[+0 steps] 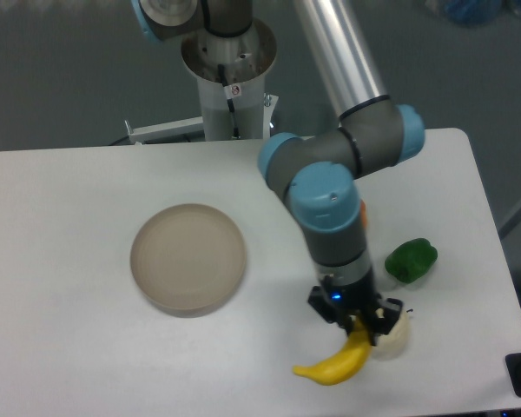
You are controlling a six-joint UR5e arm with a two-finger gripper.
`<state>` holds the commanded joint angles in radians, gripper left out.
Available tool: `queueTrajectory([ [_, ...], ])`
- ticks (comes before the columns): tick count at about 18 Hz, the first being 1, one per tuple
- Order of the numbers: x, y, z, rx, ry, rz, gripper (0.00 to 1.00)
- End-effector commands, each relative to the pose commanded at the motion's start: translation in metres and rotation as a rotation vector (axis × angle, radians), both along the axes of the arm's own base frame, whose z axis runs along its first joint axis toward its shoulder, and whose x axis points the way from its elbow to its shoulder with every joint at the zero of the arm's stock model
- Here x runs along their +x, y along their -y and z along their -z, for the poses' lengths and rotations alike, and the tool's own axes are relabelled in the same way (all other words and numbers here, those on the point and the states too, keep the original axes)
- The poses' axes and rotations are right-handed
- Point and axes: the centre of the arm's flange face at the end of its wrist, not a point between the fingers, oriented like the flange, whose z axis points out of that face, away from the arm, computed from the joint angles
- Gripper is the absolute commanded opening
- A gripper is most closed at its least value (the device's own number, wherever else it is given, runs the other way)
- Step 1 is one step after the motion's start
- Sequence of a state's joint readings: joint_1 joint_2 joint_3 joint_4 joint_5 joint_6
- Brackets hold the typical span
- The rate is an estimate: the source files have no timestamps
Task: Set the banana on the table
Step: 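Carry the held banana toward the round beige dish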
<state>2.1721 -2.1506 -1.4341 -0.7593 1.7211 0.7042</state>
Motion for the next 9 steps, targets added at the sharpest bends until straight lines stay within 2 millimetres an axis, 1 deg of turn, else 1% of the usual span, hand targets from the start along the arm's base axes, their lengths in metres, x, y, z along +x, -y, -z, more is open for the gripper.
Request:
queueTrajectory([
  [1,0.01,-0.002,0.008,-0.006,0.011,-0.002,0.37],
  [2,0.016,-0.004,0.013,-0.01,0.018,-0.004,0.37],
  [3,0.016,-0.004,0.016,-0.011,0.023,-0.014,0.37],
  [6,0.022,0.005,0.038,-0.05,0.048,-0.013,0.37],
  [8,0.023,0.016,0.05,-0.107,0.014,-0.003,0.37],
  [9,0.022,0.019,0.055,-0.141,-0.004,0.036,0.37],
])
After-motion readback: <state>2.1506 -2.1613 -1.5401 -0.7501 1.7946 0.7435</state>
